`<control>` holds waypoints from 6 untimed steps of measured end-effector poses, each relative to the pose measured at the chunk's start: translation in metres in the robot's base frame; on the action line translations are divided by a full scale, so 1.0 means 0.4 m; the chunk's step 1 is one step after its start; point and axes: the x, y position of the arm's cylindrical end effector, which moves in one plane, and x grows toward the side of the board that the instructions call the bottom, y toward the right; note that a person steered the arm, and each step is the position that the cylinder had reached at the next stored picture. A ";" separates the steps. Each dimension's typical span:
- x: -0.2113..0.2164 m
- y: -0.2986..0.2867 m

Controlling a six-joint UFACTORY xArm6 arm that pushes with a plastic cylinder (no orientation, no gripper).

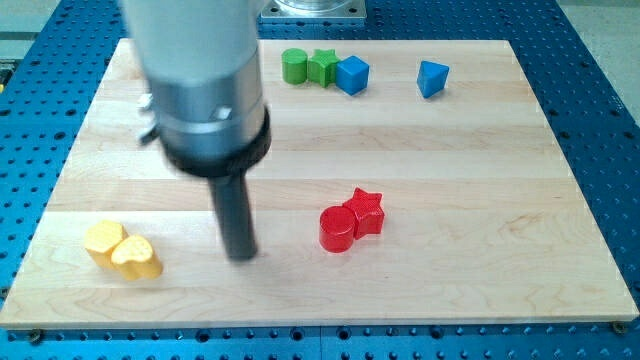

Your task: Push the yellow blocks slightly up

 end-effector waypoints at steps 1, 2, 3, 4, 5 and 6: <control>0.031 -0.065; 0.073 -0.161; 0.088 -0.265; 0.081 -0.334; 0.095 -0.369; 0.078 -0.199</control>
